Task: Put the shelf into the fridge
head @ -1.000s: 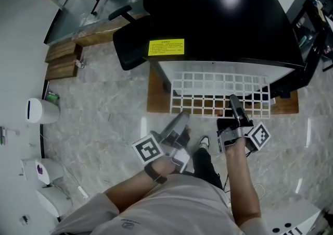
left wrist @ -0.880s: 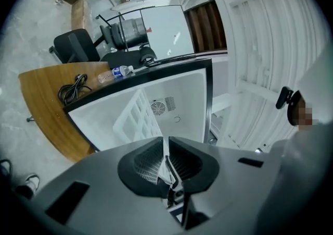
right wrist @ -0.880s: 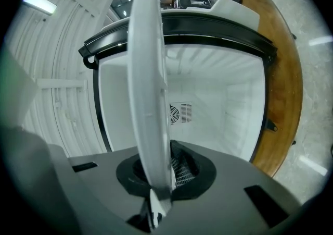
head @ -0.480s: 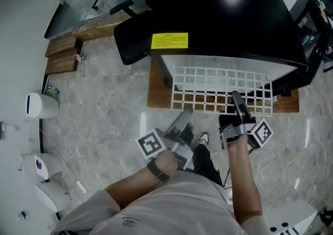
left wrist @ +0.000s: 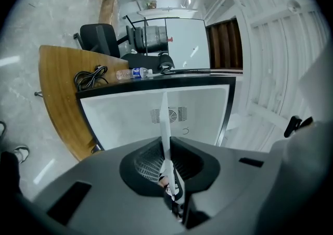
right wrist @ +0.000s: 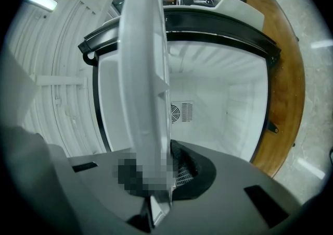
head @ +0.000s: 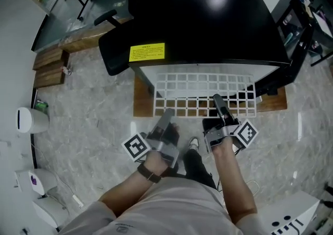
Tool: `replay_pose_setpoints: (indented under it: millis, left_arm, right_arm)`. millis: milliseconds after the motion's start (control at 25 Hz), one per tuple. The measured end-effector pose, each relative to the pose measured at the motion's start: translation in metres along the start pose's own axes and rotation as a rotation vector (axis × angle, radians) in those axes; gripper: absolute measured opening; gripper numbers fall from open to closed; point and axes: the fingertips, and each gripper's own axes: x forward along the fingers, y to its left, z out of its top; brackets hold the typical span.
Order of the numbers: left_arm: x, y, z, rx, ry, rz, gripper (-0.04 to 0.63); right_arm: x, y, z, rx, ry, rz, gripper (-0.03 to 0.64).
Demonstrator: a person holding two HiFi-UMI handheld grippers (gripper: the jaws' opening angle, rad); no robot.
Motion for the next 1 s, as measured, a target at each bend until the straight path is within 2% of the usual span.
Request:
replay_pose_setpoints:
  millis: [200, 560, 1000]
  left_arm:
    - [0.008, -0.002, 0.000, 0.011, 0.004, -0.018, 0.032]
    - [0.047, -0.002, 0.021, 0.045, -0.004, -0.027, 0.031]
    - [0.098, -0.007, 0.051, 0.102, -0.063, -0.058, 0.032]
  right_arm:
    - [0.008, -0.001, 0.008, -0.028, 0.022, -0.046, 0.044]
    - [0.048, -0.003, 0.026, -0.013, 0.033, -0.031, 0.044]
    - [0.100, -0.004, 0.048, -0.027, 0.032, -0.025, 0.044]
